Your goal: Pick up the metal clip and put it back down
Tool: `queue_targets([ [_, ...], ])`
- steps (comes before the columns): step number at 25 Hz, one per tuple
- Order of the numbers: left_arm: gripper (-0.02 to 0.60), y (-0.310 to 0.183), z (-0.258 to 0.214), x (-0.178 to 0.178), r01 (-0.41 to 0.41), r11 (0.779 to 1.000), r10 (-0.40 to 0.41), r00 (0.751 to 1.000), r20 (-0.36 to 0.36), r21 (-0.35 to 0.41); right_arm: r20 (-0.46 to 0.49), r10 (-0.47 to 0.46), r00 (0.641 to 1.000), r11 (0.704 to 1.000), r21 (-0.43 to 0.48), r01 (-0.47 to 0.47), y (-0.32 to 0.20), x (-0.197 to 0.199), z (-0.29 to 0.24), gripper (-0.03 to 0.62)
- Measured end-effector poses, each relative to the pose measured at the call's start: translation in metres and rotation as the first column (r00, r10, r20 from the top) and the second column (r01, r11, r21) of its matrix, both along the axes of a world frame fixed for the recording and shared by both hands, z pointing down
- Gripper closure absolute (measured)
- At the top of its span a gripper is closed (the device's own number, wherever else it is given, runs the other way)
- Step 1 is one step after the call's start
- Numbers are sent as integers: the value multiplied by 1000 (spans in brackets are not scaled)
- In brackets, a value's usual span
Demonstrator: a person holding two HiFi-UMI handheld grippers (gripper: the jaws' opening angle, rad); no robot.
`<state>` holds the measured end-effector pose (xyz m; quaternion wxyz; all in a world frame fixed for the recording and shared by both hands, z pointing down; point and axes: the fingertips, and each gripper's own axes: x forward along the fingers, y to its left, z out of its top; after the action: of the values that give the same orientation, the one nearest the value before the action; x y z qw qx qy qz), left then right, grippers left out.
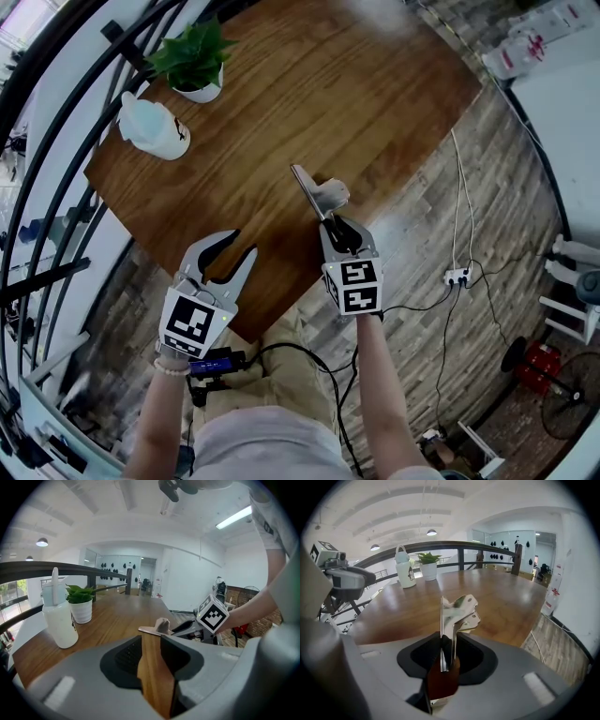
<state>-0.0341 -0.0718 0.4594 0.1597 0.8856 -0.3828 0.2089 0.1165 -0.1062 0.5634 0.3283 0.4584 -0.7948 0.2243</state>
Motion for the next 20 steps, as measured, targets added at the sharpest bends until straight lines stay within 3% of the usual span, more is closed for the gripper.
queue_targets([
  [7, 462, -2, 0, -1, 1, 1000, -1, 1000, 3, -1, -27, -17, 999, 1000, -10, 17, -1, -1, 0, 467],
  [20, 462, 0, 2, 0, 2, 1000, -2, 1000, 7, -5, 18, -4, 1000, 1000, -22, 4, 0, -5, -1, 500],
])
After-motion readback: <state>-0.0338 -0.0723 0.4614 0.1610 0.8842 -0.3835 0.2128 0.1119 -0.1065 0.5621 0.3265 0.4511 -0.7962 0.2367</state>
